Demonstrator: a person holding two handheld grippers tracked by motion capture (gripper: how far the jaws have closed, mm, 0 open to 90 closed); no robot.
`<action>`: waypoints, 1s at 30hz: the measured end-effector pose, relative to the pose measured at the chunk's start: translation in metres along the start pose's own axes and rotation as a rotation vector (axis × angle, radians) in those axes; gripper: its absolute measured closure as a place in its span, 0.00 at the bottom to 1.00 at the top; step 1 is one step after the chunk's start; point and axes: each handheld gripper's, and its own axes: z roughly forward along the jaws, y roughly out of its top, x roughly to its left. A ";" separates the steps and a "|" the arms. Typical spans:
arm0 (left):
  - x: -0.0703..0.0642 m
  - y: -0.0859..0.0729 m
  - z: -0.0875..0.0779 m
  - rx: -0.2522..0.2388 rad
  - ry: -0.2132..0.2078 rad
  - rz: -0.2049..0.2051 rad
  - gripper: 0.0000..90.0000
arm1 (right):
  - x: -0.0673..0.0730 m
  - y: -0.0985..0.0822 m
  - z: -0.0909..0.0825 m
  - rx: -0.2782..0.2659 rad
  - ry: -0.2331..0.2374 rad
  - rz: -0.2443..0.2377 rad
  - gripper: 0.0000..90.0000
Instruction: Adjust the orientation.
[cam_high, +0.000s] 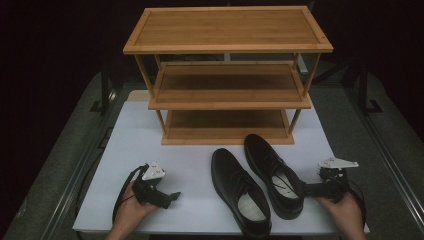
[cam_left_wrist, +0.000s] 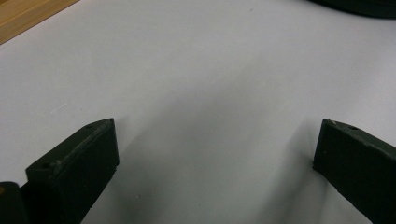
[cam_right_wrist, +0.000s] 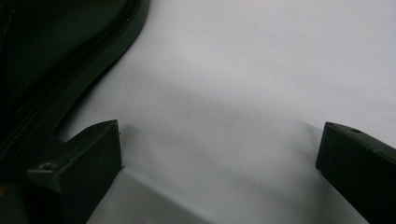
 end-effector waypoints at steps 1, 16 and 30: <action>0.000 0.000 0.000 0.000 0.000 0.000 0.00 | 0.000 0.000 0.000 0.000 0.000 0.000 0.00; -0.002 0.001 -0.003 0.003 0.018 -0.018 0.05 | 0.000 0.000 0.000 -0.001 -0.001 -0.002 0.00; -0.027 0.038 -0.028 -0.142 -0.086 -0.056 0.26 | 0.000 0.000 0.000 0.000 -0.002 -0.001 0.00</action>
